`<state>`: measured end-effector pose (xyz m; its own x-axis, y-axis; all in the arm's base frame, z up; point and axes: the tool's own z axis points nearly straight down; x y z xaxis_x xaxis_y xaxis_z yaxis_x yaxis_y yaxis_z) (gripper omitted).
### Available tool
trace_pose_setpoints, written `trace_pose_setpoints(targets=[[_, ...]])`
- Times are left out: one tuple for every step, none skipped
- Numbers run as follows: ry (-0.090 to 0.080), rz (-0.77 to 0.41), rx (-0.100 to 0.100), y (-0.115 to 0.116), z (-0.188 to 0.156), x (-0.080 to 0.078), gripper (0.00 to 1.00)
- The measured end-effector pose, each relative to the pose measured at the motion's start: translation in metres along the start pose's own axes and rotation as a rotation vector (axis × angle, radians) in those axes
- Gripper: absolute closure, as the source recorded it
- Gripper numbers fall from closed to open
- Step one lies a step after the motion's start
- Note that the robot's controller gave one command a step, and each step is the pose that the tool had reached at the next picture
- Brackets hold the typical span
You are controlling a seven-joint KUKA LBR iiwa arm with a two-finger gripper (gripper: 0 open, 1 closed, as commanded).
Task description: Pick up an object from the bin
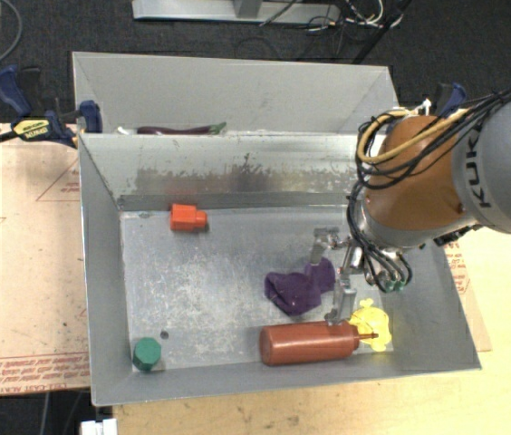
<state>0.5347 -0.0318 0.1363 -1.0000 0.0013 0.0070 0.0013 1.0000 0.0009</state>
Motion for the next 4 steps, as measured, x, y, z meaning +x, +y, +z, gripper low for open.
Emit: trace_pose_setpoints(targets=[[-0.007, -0.001, 0.000, 0.000, -0.004, -0.001, 0.00], [-0.001, 0.207, 0.000, 0.028, 0.064, 0.003, 1.00], [-0.001, 0.207, 0.000, 0.028, 0.064, 0.003, 1.00], [-0.003, 0.051, -0.001, 0.008, 0.013, -0.007, 1.00]])
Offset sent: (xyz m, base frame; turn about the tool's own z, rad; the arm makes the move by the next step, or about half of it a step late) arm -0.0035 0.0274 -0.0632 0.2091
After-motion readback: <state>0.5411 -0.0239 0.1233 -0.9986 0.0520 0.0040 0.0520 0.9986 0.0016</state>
